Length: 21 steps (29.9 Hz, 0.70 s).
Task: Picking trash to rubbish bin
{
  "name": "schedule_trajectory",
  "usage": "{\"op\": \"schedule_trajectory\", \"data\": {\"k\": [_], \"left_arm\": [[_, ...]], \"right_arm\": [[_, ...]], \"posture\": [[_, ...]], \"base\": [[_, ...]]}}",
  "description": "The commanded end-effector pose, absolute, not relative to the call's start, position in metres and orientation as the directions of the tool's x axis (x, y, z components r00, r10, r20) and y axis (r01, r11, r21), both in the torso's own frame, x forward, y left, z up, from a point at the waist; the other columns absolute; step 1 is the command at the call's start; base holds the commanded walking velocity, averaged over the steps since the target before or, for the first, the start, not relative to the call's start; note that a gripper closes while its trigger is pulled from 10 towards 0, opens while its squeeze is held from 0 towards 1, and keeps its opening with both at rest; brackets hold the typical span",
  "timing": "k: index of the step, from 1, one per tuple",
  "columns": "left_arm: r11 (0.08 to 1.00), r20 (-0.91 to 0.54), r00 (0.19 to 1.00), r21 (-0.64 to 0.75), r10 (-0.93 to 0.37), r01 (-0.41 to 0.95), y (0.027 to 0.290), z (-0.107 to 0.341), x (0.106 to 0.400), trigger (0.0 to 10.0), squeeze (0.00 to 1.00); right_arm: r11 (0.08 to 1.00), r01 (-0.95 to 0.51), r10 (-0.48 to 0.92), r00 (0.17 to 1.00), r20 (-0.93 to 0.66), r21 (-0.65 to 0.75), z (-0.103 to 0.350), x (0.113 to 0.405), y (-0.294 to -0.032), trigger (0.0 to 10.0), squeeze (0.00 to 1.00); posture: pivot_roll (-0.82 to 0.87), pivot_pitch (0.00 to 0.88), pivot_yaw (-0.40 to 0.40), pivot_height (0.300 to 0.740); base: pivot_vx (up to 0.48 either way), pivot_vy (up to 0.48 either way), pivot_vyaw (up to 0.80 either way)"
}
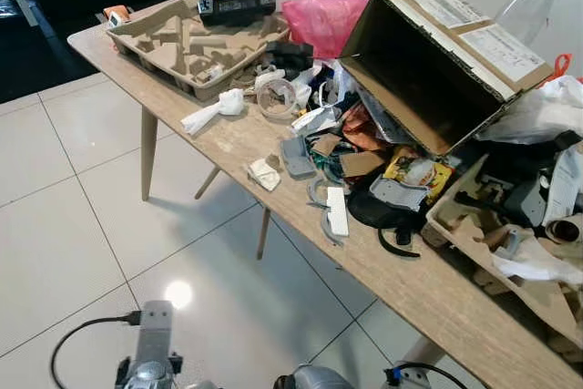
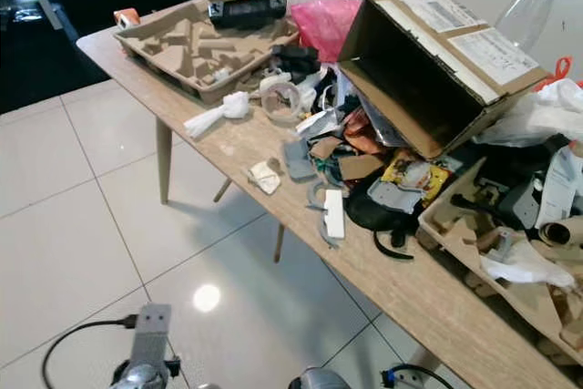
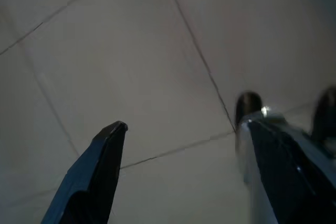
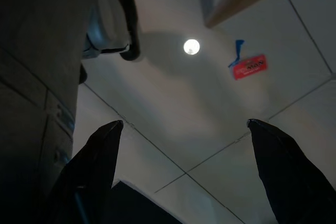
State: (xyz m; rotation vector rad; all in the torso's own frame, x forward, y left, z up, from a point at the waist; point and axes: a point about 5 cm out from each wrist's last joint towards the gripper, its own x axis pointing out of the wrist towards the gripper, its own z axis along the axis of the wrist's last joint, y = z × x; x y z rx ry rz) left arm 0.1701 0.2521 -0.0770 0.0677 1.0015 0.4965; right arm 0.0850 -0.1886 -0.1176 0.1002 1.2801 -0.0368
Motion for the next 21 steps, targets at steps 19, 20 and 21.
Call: {"op": "schedule_trajectory", "data": {"k": [19, 20, 21], "left_arm": [[0.980, 0.085, 0.984, -0.108, -0.156, 0.165, 0.252, 0.157, 0.372, 10.0, 0.00], [0.956, 0.119, 0.956, -0.093, -0.267, 0.279, 0.239, 0.164, 0.375, 10.0, 0.00], [0.933, 0.140, 0.931, -0.079, -0.338, 0.350, 0.231, 0.169, 0.376, 10.0, 0.00]], "right_arm": [[0.998, 0.056, -0.028, 0.240, -0.970, -0.015, -0.117, 0.076, -0.206, 10.0, 0.00], [0.998, 0.057, -0.033, 0.235, -0.972, -0.020, -0.117, 0.073, -0.211, 10.0, 0.00], [0.998, 0.058, -0.036, 0.231, -0.972, -0.023, -0.117, 0.071, -0.214, 10.0, 0.00]], "posture": [[0.13, 0.077, -0.056, 0.740], [0.13, 0.077, -0.056, 0.740], [0.13, 0.077, -0.056, 0.740]], "base": [[0.000, 0.000, 0.00], [0.000, 0.000, 0.00], [0.000, 0.000, 0.00]]}}
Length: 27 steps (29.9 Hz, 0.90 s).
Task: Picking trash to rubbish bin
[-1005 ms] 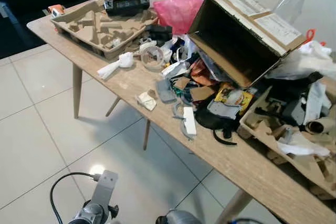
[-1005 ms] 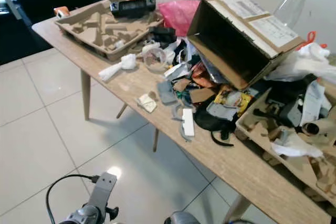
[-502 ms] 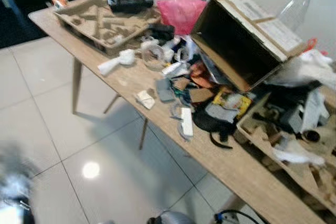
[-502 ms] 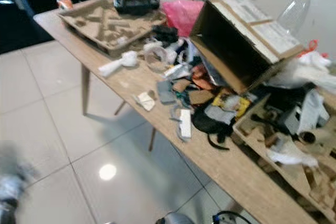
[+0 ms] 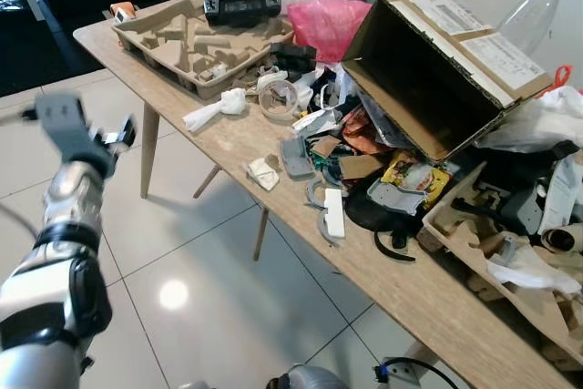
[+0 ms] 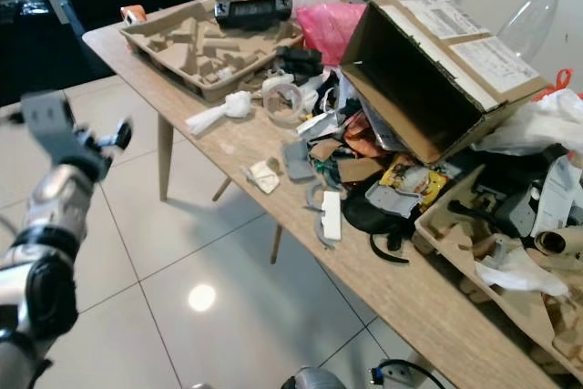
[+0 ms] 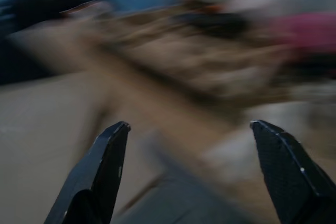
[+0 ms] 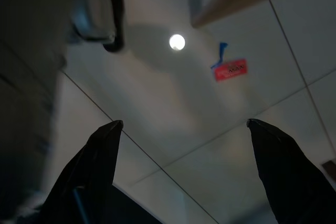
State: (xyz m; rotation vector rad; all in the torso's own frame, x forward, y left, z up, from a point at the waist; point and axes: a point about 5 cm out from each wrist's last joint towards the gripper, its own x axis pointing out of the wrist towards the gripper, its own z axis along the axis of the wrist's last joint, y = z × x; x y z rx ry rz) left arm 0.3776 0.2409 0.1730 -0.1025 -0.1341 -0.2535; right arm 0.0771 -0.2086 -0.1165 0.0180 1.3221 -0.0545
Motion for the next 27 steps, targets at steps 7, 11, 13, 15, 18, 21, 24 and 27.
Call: {"op": "schedule_trajectory", "data": {"k": [7, 11, 13, 15, 18, 21, 24, 27], "left_arm": [[0.655, 0.256, 0.637, -0.022, -0.727, 0.755, 0.184, 0.200, 0.371, 10.0, 0.00], [0.535, 0.262, 0.512, 0.023, -0.818, 0.844, 0.173, 0.210, 0.365, 10.0, 0.00], [0.440, 0.222, 0.414, 0.079, -0.883, 0.895, 0.164, 0.214, 0.361, 10.0, 0.00], [0.343, 0.108, 0.328, 0.165, -0.938, 0.925, 0.156, 0.212, 0.356, 10.0, 0.00], [0.268, -0.170, 0.329, 0.306, -0.929, 0.914, 0.148, 0.198, 0.360, 10.0, 0.00], [0.234, -0.331, 0.372, 0.388, -0.867, 0.891, 0.148, 0.188, 0.364, 10.0, 0.00], [0.227, -0.396, 0.491, 0.551, -0.776, 0.803, 0.138, 0.193, 0.374, 10.0, 0.00], [0.260, -0.351, 0.545, 0.604, -0.762, 0.753, 0.129, 0.201, 0.379, 10.0, 0.00]], "right_arm": [[0.998, 0.058, -0.048, 0.213, -0.976, -0.037, -0.114, 0.062, -0.231, 10.0, 0.00], [0.998, 0.057, -0.039, 0.211, -0.977, -0.027, -0.115, 0.062, -0.228, 10.0, 0.00], [0.998, 0.053, -0.027, 0.212, -0.977, -0.016, -0.116, 0.062, -0.222, 10.0, 0.00], [0.999, 0.043, -0.012, 0.212, -0.977, -0.003, -0.118, 0.065, -0.214, 10.0, 0.00], [0.999, 0.035, 0.005, 0.221, -0.975, 0.013, -0.119, 0.074, -0.200, 10.0, 0.00], [0.999, 0.034, 0.011, 0.227, -0.974, 0.019, -0.119, 0.079, -0.193, 10.0, 0.00], [0.998, 0.043, 0.024, 0.233, -0.972, 0.035, -0.119, 0.084, -0.183, 10.0, 0.00], [0.998, 0.043, 0.028, 0.231, -0.973, 0.039, -0.119, 0.084, -0.179, 10.0, 0.00]], "posture": [[0.13, 0.081, -0.062, 0.740], [0.13, 0.087, -0.064, 0.740], [0.13, 0.093, -0.067, 0.740], [0.13, 0.093, -0.067, 0.740], [0.13, 0.102, -0.060, 0.740], [0.13, 0.102, -0.060, 0.740], [0.12, 0.106, -0.057, 0.740], [0.12, 0.106, -0.057, 0.740]], "base": [[0.000, 0.000, 0.00], [0.000, 0.000, 0.00], [0.000, 0.000, 0.00], [0.000, 0.000, 0.00], [0.000, 0.000, 0.00], [0.000, 0.000, 0.00], [0.000, 0.000, 0.00], [0.000, 0.000, 0.00]]}}
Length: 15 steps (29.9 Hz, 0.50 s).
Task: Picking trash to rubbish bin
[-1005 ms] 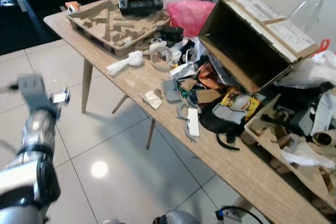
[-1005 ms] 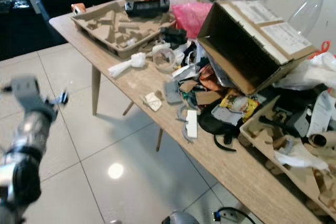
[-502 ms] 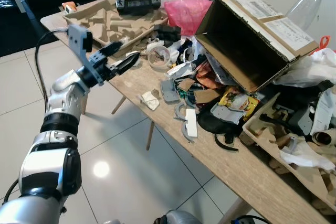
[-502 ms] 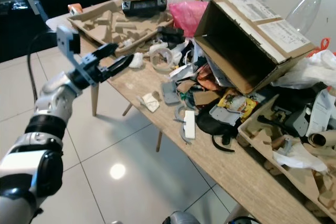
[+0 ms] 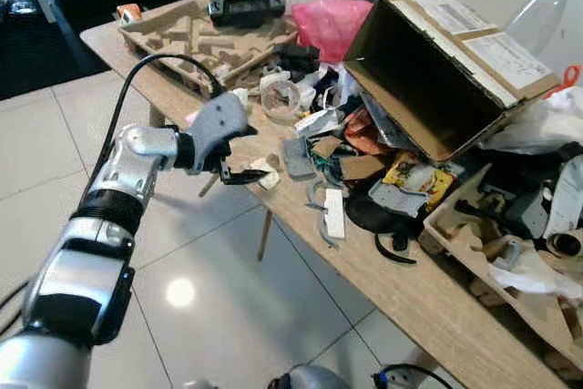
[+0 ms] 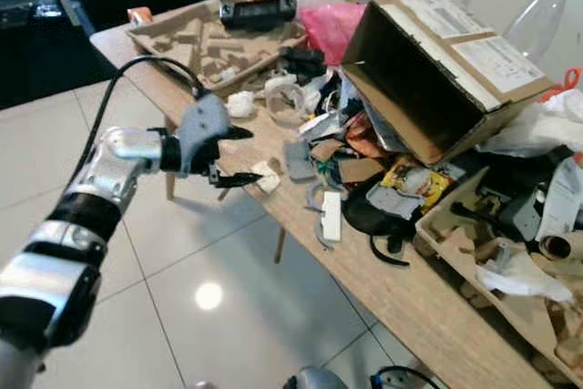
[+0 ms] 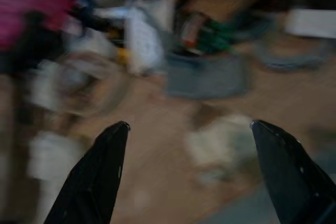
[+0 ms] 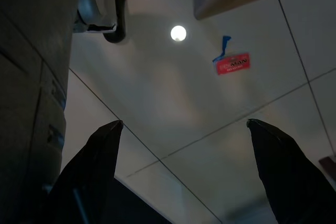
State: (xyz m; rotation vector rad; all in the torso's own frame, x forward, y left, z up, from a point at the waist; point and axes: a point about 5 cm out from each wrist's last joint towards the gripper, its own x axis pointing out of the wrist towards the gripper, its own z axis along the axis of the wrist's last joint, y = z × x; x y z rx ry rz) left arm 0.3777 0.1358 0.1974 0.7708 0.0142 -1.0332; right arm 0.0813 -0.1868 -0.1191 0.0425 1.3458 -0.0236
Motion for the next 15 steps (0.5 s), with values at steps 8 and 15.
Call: {"op": "schedule_trajectory", "data": {"k": [8, 15], "left_arm": [[0.268, -0.312, 0.552, 0.627, -0.773, 0.731, 0.114, 0.198, 0.381, 10.0, 0.00], [0.336, -0.271, 0.567, 0.584, -0.777, 0.739, 0.109, 0.191, 0.382, 10.0, 0.00]], "right_arm": [[0.998, 0.047, 0.033, 0.225, -0.974, 0.045, -0.121, 0.082, -0.170, 10.0, 0.00], [0.998, 0.047, 0.028, 0.216, -0.976, 0.039, -0.121, 0.078, -0.173, 10.0, 0.00]], "posture": [[0.10, 0.120, -0.054, 0.740], [0.09, 0.138, -0.059, 0.740]], "base": [[0.000, 0.000, 0.00], [0.000, 0.000, 0.00]]}}
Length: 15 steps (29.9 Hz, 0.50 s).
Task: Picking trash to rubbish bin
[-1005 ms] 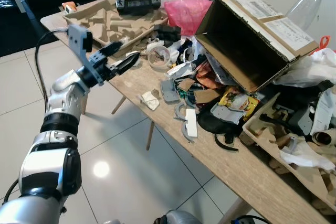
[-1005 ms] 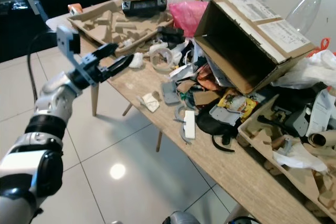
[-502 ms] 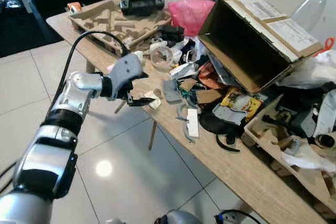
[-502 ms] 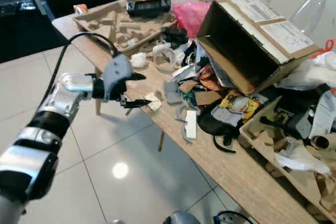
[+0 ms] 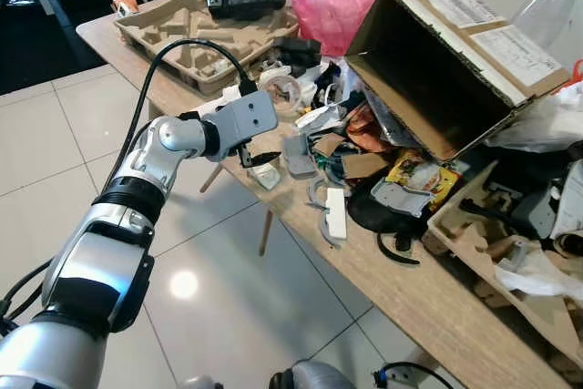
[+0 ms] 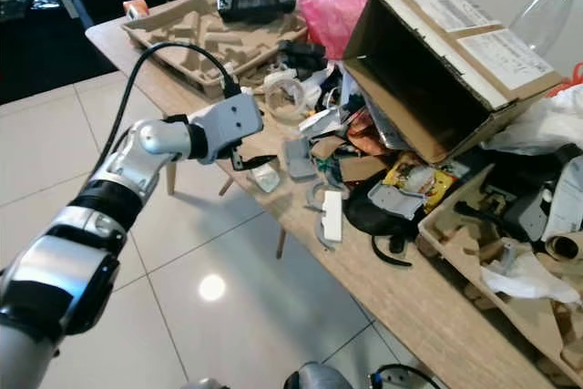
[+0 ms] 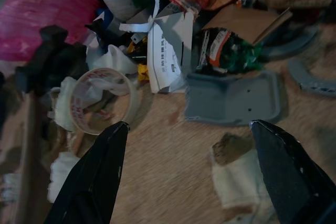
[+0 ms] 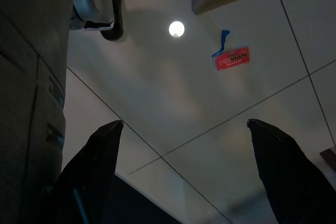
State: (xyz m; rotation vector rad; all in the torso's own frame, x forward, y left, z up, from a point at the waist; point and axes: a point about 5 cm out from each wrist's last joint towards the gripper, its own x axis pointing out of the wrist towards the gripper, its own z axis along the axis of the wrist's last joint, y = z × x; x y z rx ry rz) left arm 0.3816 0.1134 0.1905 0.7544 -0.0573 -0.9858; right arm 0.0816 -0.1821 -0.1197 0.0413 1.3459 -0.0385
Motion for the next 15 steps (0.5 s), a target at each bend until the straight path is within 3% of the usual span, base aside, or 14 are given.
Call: {"op": "schedule_trajectory", "data": {"k": [1, 10, 15], "left_arm": [[0.355, -0.269, 0.571, 0.563, -0.776, 0.747, 0.109, 0.189, 0.382, 10.0, 0.00], [0.375, -0.380, 0.544, 0.433, -0.748, 0.820, 0.110, 0.157, 0.377, 10.0, 0.00], [0.391, -0.392, 0.560, 0.433, -0.730, 0.812, 0.112, 0.154, 0.378, 10.0, 0.00]], "right_arm": [[0.998, 0.046, 0.028, 0.214, -0.977, 0.038, -0.121, 0.078, -0.173, 10.0, 0.00], [0.999, 0.044, 0.022, 0.204, -0.979, 0.032, -0.122, 0.075, -0.175, 10.0, 0.00], [0.999, 0.045, 0.021, 0.207, -0.978, 0.031, -0.121, 0.075, -0.175, 10.0, 0.00]], "posture": [[0.09, 0.143, -0.060, 0.740], [0.08, 0.162, -0.067, 0.740], [0.08, 0.162, -0.067, 0.740]], "base": [[0.000, 0.000, 0.00], [0.000, 0.000, 0.00], [0.000, 0.000, 0.00]]}}
